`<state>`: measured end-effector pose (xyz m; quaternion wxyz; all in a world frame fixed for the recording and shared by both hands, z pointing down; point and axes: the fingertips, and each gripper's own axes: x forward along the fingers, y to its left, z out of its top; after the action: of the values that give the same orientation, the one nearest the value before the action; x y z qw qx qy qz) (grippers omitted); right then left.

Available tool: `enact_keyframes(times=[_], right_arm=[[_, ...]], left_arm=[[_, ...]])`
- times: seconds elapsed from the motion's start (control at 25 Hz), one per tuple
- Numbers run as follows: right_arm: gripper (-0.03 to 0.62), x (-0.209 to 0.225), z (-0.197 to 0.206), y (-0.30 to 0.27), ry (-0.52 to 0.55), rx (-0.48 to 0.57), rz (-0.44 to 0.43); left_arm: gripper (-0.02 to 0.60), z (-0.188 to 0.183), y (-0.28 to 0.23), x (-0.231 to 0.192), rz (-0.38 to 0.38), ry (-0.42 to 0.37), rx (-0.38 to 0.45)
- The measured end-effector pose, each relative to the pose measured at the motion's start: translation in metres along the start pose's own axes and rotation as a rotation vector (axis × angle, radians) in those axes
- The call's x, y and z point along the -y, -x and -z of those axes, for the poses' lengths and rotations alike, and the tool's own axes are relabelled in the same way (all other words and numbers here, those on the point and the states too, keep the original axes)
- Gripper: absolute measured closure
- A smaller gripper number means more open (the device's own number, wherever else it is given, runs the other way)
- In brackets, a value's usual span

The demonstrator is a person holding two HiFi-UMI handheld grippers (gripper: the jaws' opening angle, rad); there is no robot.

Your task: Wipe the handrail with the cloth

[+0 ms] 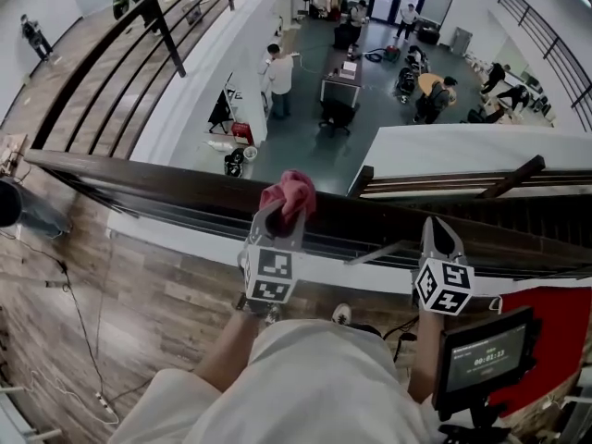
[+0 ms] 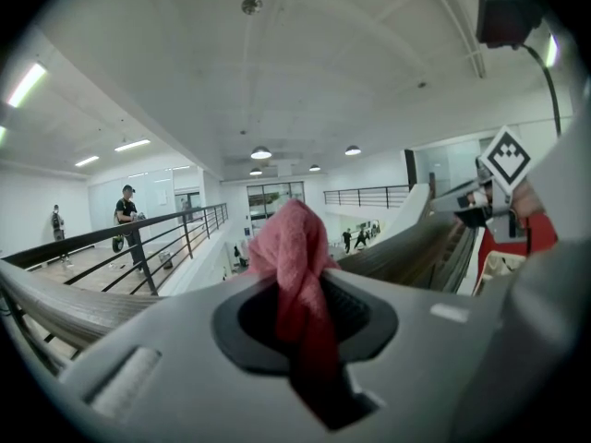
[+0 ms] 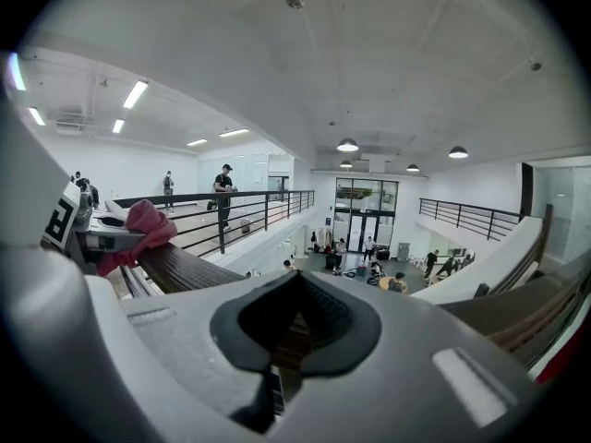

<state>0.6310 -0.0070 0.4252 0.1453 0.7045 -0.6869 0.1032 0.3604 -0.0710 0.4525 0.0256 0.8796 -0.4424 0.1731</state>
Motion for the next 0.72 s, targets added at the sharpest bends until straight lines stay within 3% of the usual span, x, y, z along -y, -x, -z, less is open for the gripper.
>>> enact_keyframes(times=[0.4, 0.72], right_arm=[[0.591, -0.014, 0.000, -0.003, 0.033, 0.019, -0.135], [0.591, -0.010, -0.005, 0.000, 0.061, 0.041, -0.224]], left_arm=[[0.500, -0.014, -0.029, 0.087, 0.136, -0.049, -0.039], [0.500, -0.027, -0.045, 0.137, 0.136, -0.031, -0.030]])
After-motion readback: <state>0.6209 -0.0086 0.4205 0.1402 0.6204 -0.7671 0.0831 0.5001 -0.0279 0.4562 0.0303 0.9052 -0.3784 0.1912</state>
